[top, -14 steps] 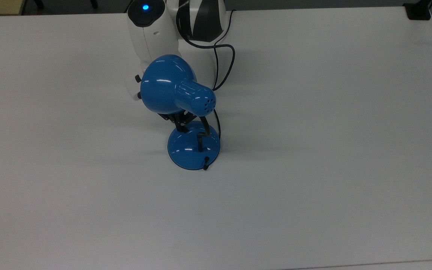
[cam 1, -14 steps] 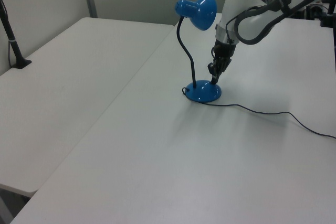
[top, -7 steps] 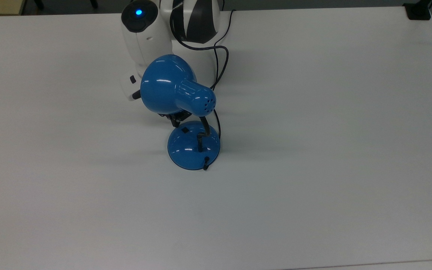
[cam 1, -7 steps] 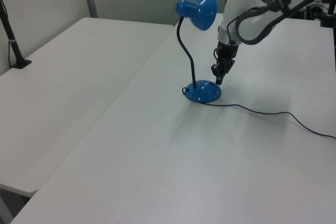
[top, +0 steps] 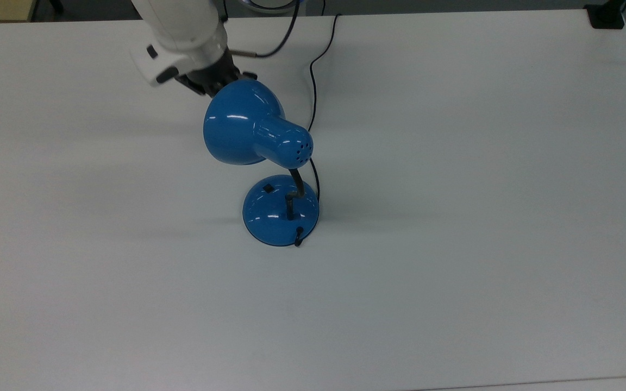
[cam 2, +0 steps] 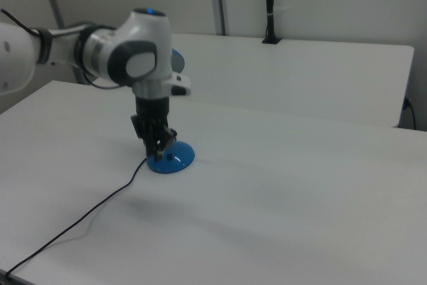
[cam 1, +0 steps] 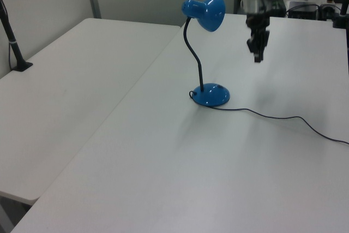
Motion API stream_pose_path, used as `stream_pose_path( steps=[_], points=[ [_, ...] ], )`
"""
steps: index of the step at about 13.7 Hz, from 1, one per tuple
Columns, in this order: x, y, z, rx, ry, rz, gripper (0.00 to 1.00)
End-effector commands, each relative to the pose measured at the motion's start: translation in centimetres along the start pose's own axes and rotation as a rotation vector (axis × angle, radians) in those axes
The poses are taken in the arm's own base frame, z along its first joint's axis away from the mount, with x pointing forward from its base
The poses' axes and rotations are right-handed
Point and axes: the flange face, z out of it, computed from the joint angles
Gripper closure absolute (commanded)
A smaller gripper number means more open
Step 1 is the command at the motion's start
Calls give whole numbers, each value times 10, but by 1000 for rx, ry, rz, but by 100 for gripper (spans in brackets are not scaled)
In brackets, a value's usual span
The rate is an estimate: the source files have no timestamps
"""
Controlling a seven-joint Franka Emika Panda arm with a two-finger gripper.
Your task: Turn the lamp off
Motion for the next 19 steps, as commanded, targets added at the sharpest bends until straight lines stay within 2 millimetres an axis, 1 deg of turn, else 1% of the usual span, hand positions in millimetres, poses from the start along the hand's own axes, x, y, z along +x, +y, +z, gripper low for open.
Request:
stream_pose_path(
  steps=[1, 2, 4, 5, 7, 8, 11, 12, 15, 17, 19],
  points=[
    [-18, -8, -69, -47, 8, -50, 0],
    [-21, -12, -87, -50, 41, -59, 0],
    [-28, -19, -113, -50, 94, -88, 0],
    [-30, -28, -128, -50, 124, -114, 0],
    [-31, -35, -147, -48, 162, -126, 0],
    [-30, -35, -152, -50, 179, -130, 0],
    [-27, -34, -153, -90, 189, -158, 0],
    [-26, -41, -153, -94, 197, -192, 0],
    [-24, -42, -158, -89, 228, -189, 0],
    [-26, -47, -157, -92, 223, -196, 0],
    [-26, -45, -157, -92, 225, -195, 0]
  ],
)
